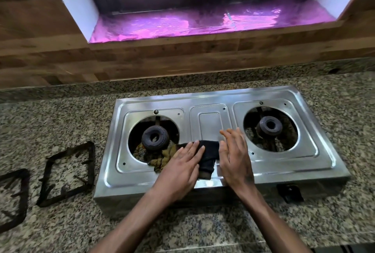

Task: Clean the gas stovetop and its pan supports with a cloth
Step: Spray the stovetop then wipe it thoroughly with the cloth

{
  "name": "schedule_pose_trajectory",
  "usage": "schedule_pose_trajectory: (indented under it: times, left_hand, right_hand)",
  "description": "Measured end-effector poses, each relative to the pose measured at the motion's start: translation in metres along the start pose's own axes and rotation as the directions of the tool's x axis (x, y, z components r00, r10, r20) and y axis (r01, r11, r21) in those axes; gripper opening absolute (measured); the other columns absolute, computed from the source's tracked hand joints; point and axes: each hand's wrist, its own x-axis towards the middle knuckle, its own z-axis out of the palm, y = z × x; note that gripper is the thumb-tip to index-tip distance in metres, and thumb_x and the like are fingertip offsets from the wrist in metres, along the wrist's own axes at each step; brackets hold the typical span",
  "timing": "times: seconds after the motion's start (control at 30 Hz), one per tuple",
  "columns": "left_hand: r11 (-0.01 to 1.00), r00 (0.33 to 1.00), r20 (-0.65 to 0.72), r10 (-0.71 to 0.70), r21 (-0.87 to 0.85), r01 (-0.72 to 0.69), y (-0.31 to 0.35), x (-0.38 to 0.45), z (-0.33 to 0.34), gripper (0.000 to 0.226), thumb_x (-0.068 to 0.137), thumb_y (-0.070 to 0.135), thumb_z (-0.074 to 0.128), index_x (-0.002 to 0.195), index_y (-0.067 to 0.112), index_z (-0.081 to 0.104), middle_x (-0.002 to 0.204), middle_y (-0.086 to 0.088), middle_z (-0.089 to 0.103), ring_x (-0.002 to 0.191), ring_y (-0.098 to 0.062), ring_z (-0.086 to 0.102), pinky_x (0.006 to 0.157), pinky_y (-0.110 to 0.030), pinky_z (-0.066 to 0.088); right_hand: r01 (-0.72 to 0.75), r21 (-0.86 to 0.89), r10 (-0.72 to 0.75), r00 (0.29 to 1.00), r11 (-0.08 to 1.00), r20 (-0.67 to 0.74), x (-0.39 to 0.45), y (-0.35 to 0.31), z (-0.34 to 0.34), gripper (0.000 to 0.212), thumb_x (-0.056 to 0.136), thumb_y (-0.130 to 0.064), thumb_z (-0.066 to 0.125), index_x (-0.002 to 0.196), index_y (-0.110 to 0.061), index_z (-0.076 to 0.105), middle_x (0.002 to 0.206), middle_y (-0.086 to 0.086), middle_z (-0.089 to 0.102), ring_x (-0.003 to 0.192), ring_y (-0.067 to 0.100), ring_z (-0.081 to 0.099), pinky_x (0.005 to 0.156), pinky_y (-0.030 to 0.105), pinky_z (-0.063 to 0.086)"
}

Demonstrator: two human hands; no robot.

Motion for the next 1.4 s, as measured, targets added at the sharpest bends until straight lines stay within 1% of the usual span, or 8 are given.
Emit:
schedule_pose_trajectory:
  times: [0.23,0.47,0.73,1.0,1.1,1.2,1.3,1.4]
  left_hand:
    - [0.994,0.993,-0.057,-0.104,0.026,0.106,0.015,0.068,0.003,0.059,0.101,0.029,0.023,0.157,0.013,0.011,0.164,-0.010,0.005,0.152,-0.021,0.000,0.121,-0.032,-0.005]
    - [0.999,0.997,-0.081,0.020,-0.034,-0.023,0.022,0.004,0.008,0.058,0.101,0.027,0.030,0.157,0.019,0.016,0.164,-0.002,0.005,0.151,-0.013,0.001,0.121,-0.026,-0.006]
    - [0.992,0.992,-0.042,-0.123,0.016,0.123,0.015,0.110,-0.007,0.058,0.102,0.023,0.030,0.157,0.012,0.012,0.164,-0.012,0.007,0.151,-0.025,0.004,0.123,-0.037,0.003]
    - [0.960,0.969,0.120,0.217,-0.208,-0.190,0.014,0.019,-0.017,0.051,0.102,0.018,0.037,0.152,0.016,0.032,0.163,0.000,0.018,0.150,-0.009,0.011,0.121,-0.020,0.005]
    - [0.912,0.992,-0.126,0.020,-0.403,-0.069,-0.011,-0.006,-0.043,0.044,0.098,0.015,0.047,0.140,0.026,0.054,0.154,0.011,0.037,0.142,0.003,0.028,0.118,-0.019,0.022]
    - [0.893,0.875,-0.357,-0.327,-0.419,0.163,-0.051,-0.030,-0.051,0.042,0.097,0.015,0.046,0.136,0.022,0.057,0.150,0.008,0.044,0.142,-0.001,0.031,0.118,-0.026,0.024]
    - [0.827,0.738,-0.380,-0.558,-0.330,0.455,-0.086,-0.045,-0.043,0.049,0.101,0.027,0.036,0.148,0.015,0.041,0.157,-0.002,0.034,0.147,-0.011,0.022,0.120,-0.030,0.019]
    - [0.821,0.763,-0.309,-0.568,-0.138,0.555,-0.107,-0.055,-0.025,0.057,0.104,0.035,0.025,0.156,0.014,0.016,0.164,-0.004,0.010,0.151,-0.013,0.003,0.122,-0.032,0.003]
  right_hand:
    - [-0.019,0.018,0.019,1.000,1.000,-0.012,0.000,0.001,-0.002,0.050,0.100,-0.036,0.030,0.138,-0.012,0.053,0.148,0.006,0.047,0.149,0.017,0.023,0.116,0.022,0.018]
    - [-0.040,0.087,0.048,0.995,0.995,-0.092,-0.001,0.000,-0.002,0.046,0.101,-0.034,0.032,0.136,-0.014,0.054,0.146,0.005,0.050,0.149,0.017,0.025,0.116,0.026,0.023]
    - [-0.071,0.078,0.078,0.992,0.994,-0.098,-0.001,-0.001,-0.003,0.047,0.098,-0.028,0.038,0.140,-0.010,0.051,0.147,0.006,0.048,0.148,0.021,0.026,0.119,0.028,0.023]
    - [0.027,0.029,-0.027,1.000,0.999,0.016,-0.003,-0.002,-0.005,0.042,0.094,-0.019,0.062,0.135,-0.019,0.056,0.154,0.003,0.042,0.154,0.015,0.009,0.117,0.023,0.014]
    - [0.166,-0.035,-0.159,0.976,0.985,0.149,-0.002,-0.008,-0.005,0.047,0.092,-0.030,0.060,0.139,-0.025,0.054,0.154,0.000,0.042,0.153,0.012,0.007,0.121,0.031,0.017]
    - [0.373,-0.106,-0.305,0.867,0.922,0.393,0.003,-0.017,0.004,0.056,0.094,-0.041,0.047,0.150,-0.034,0.042,0.163,0.000,0.028,0.155,0.018,0.004,0.125,0.040,0.012]
    - [0.574,-0.213,-0.365,0.721,0.791,0.590,0.010,-0.026,0.018,0.058,0.099,-0.047,0.022,0.156,-0.041,0.022,0.167,0.003,0.010,0.155,0.022,0.003,0.126,0.039,0.003]
    - [0.676,-0.207,-0.405,0.628,0.707,0.664,0.007,-0.023,0.018,0.059,0.101,-0.059,0.007,0.157,-0.042,0.011,0.166,0.001,0.001,0.155,0.020,-0.003,0.124,0.034,-0.005]
